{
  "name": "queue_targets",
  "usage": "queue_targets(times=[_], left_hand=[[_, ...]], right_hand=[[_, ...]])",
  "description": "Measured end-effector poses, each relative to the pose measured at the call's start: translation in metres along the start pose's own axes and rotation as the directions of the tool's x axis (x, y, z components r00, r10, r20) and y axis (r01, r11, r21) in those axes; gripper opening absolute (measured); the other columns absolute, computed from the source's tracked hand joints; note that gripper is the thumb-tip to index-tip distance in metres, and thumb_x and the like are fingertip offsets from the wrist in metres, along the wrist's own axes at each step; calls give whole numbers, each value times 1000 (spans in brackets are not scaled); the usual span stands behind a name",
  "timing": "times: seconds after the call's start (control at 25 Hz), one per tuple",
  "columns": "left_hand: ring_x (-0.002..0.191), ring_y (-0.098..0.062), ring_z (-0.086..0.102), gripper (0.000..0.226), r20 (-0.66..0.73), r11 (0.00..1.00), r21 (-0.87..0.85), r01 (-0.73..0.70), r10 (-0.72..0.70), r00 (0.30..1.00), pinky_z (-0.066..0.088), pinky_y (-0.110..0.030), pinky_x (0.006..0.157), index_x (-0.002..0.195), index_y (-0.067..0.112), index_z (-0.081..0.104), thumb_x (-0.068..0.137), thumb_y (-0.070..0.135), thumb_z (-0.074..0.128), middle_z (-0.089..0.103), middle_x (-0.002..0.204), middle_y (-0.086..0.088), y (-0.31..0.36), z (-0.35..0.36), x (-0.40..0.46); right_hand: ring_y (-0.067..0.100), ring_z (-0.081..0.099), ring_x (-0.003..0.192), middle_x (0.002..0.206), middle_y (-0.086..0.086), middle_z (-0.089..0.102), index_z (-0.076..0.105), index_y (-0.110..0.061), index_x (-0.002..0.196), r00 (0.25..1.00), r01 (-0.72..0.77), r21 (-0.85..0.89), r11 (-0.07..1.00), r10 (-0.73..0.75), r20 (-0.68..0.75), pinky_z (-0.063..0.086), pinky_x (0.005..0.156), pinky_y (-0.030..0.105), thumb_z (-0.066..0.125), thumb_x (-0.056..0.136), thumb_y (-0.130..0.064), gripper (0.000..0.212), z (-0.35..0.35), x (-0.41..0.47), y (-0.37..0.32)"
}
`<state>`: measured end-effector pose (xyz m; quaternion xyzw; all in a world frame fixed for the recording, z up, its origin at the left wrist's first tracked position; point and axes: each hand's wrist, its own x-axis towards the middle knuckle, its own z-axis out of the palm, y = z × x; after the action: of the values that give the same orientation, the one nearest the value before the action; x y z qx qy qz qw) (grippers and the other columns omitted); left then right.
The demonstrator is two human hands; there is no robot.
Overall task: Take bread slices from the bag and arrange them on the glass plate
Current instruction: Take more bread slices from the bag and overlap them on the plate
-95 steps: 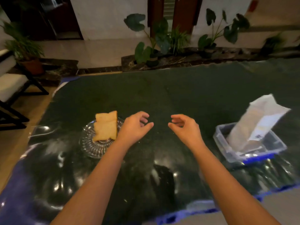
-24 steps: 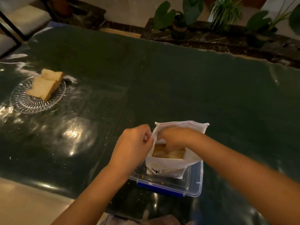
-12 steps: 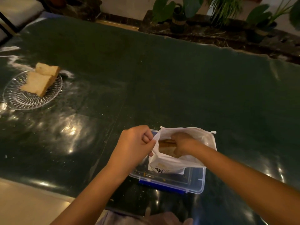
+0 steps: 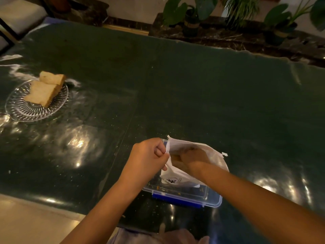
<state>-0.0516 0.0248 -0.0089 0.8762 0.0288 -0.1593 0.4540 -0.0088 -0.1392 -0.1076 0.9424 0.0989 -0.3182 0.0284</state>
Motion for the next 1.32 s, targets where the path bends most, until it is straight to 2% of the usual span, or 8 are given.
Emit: queue_targets(times=[0.24,0.44,0.68,0.8,0.96,1.08,1.2,1.32], left_hand=[[60,-2,68,6,-8,999,-46,-6,6,1000,56,-25,63,76,18,64,80,15,68,71,69,3,1,-4,1],[58,1,66,10,-45,998,-30,-46,45,998,55,-24,63,73,19,65,79,12,68,69,66,5,6,-2,3],[58,8,61,16,-115,995,47,-92,97,989,45,-9,48,69,25,64,77,13,69,65,64,8,0,-6,10],[60,10,58,19,-134,989,78,-124,134,982,41,-2,50,66,29,64,77,14,69,64,63,7,1,-6,13],[62,11,59,23,-134,980,102,-169,182,974,45,-9,50,65,34,61,78,16,69,63,61,10,6,-1,15],[74,4,63,19,-141,987,73,-146,155,978,49,-10,59,91,33,65,77,22,71,66,80,16,10,-2,14],[117,5,45,81,-114,980,5,-196,196,974,39,-16,93,134,44,34,66,35,78,45,133,19,11,-9,9],[130,11,22,103,-16,938,1,-347,347,938,21,-12,101,131,64,11,57,46,80,25,143,32,31,-5,3]], right_hand=[[26,61,93,104,6,65,60,-20,106,998,-28,260,965,42,-48,50,85,37,54,86,-20,21,-19,-8,19],[22,60,90,102,5,64,61,-18,105,988,101,114,988,-86,-126,50,84,31,55,87,-18,19,-30,-25,19],[15,61,76,87,0,68,67,-19,91,928,269,133,954,-220,-301,55,72,29,57,84,-30,16,-60,-62,28],[13,62,72,81,-2,70,69,-24,84,890,306,186,934,-212,-404,53,63,30,60,78,-26,11,-81,-85,43],[8,64,75,81,-7,71,70,-26,88,844,341,308,888,-144,-517,55,69,35,66,74,-18,18,-102,-116,64],[2,63,75,80,-12,70,70,-30,87,808,376,338,863,-127,-575,55,68,29,68,73,-16,20,-115,-136,75],[-1,62,76,79,-14,69,69,-32,87,779,412,335,847,-137,-612,56,66,24,68,73,-17,21,-126,-150,83],[-7,60,82,79,-19,67,68,-36,85,760,469,338,816,-177,-626,54,69,17,69,73,-18,21,-138,-156,85]])
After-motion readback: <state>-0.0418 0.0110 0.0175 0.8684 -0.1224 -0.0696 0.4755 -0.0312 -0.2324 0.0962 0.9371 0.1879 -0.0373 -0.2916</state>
